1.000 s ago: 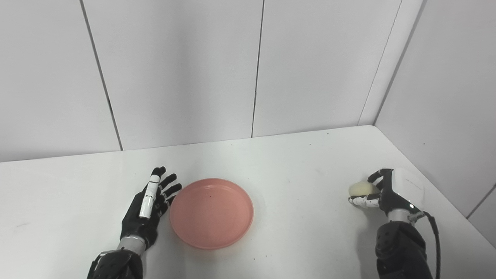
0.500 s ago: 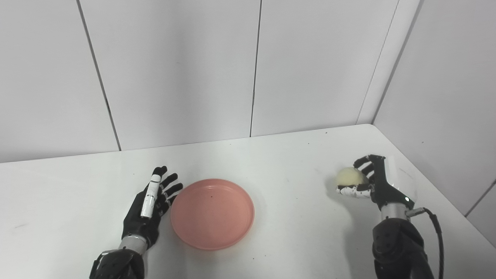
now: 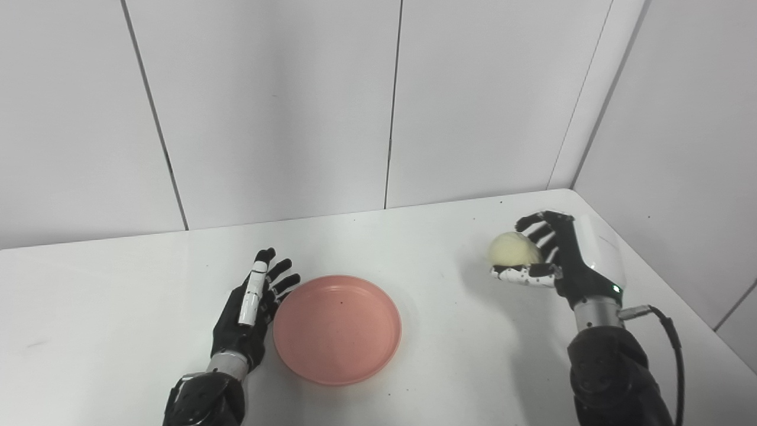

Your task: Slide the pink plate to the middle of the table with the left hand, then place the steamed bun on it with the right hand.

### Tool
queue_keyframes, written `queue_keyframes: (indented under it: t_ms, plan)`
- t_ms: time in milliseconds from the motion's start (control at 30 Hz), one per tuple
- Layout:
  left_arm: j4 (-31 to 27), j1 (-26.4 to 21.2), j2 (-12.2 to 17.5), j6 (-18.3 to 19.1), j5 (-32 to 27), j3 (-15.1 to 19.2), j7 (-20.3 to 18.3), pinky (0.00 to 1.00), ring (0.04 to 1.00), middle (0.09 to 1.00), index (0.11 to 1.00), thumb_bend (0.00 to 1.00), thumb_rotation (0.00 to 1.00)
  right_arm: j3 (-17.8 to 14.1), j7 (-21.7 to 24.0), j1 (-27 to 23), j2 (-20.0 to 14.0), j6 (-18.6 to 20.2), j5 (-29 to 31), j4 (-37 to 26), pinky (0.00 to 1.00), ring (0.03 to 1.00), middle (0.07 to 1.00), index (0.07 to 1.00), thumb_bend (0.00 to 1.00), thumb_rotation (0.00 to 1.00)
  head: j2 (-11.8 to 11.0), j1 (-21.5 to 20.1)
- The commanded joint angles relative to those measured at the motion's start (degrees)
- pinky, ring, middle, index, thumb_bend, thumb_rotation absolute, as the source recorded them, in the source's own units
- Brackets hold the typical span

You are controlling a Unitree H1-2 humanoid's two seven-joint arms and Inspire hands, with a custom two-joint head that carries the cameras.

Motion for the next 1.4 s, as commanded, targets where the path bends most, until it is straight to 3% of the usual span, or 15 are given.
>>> queue_keyframes:
  t_ms: [0,133,267,400,667,933,1133,1367]
  plan:
    - [0.6,-0.2,-0.9,0.5,0.8,-0.4,0.8,0.78,0.810,0.881,0.930,0.61,0.88,0.5,-0.3,-3.2,-1.3,-2.3,1.0,-1.2,0.31,0.383,0.473,0.510,0.52,0.00,0.0,0.9]
    - [1.7,-0.5,-1.6,-0.1,1.0,-0.6,1.4,0.78,0.812,0.880,0.929,0.62,0.88,2.6,0.9,-5.4,-1.4,-2.3,2.7,0.7,0.33,0.407,0.462,0.525,0.52,0.00,0.0,3.3]
    - [2.7,-0.8,-2.0,-1.0,1.8,-1.5,1.3,0.79,0.822,0.892,0.946,0.61,0.89,5.4,1.4,-7.6,-0.6,-5.1,5.6,1.8,0.27,0.347,0.457,0.525,0.52,0.00,0.0,5.5]
    - [4.0,-1.2,-2.6,-1.7,2.6,-2.1,1.8,0.80,0.828,0.901,0.952,0.60,0.90,9.7,2.6,-10.1,0.7,-4.0,4.5,1.5,0.29,0.386,0.461,0.514,0.52,0.00,0.2,7.7]
    - [6.5,-2.3,-4.8,-3.0,4.1,-2.7,3.4,0.76,0.811,0.881,0.932,0.62,0.90,15.7,3.8,-12.5,2.3,-6.9,5.0,5.2,0.38,0.464,0.499,0.483,0.52,0.00,0.9,13.1]
    - [8.9,-3.5,-6.1,-5.1,4.1,-2.3,4.6,0.74,0.812,0.875,0.909,0.64,0.88,19.0,3.8,-13.2,3.7,-13.0,8.9,10.9,0.40,0.473,0.495,0.486,0.52,0.00,1.9,15.1]
    - [8.5,-3.6,-6.2,-4.6,4.1,-2.0,4.6,0.73,0.798,0.865,0.906,0.63,0.88,20.9,3.0,-12.3,4.5,-16.6,9.0,13.9,0.38,0.464,0.503,0.477,0.52,0.00,2.2,15.3]
    - [7.9,-3.2,-5.7,-4.0,3.8,-1.7,4.1,0.75,0.798,0.865,0.904,0.63,0.87,22.0,1.3,-10.7,5.1,-18.5,7.7,16.8,0.36,0.437,0.482,0.495,0.53,0.00,2.6,14.6]
